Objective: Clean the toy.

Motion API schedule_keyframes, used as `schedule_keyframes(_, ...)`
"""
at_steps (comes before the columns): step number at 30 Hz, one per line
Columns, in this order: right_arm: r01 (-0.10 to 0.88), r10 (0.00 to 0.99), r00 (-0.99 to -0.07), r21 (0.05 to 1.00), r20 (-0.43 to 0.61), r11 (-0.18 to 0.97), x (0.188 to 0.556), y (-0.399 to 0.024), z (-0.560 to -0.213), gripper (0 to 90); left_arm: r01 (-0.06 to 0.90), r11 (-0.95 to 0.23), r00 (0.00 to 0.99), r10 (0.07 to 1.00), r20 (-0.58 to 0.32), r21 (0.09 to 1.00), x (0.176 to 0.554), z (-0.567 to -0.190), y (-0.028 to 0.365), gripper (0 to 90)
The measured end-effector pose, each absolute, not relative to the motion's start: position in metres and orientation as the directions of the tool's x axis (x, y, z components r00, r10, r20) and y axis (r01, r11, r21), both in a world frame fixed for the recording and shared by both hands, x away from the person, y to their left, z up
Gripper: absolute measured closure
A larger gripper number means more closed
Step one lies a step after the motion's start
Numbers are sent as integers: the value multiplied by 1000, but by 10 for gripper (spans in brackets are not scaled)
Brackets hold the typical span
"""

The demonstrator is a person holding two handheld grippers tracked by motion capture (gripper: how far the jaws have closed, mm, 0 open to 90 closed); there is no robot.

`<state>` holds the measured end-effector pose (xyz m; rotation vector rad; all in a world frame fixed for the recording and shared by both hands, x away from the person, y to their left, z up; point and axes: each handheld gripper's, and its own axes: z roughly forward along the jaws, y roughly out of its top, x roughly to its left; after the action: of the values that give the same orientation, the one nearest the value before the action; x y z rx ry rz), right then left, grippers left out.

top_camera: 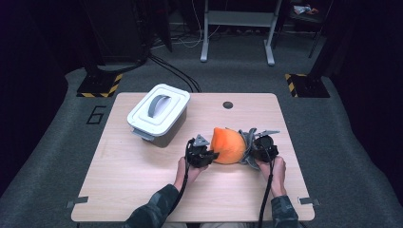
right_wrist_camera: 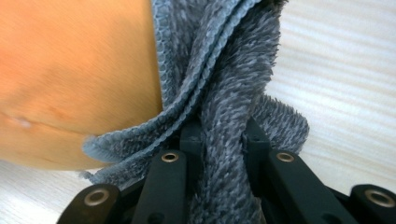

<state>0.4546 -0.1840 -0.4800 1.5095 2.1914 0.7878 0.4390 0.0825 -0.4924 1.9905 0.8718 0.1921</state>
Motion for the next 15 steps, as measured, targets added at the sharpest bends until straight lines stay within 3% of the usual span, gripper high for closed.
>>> schedule_keyframes(4,735,934,-357,622,15,271,455,-187,-480,756,502,-323,738,644,-202,803,439,-492,83,796)
schedule_keyframes(9,669,938,-347,699,-10,255,438,-185,-444,756,501,-316,737,643,-206,805,440,-493,84,794)
schedule_keyframes(12,612,910,-414,734,-20,295,431,-173,-425,756,502,-316,736,645,-206,805,440,-493,84,792)
schedule_keyframes(15,613,887,-459,709,-40,349,435,-156,-426,755,499,-320,739,643,-203,805,440,-493,84,785)
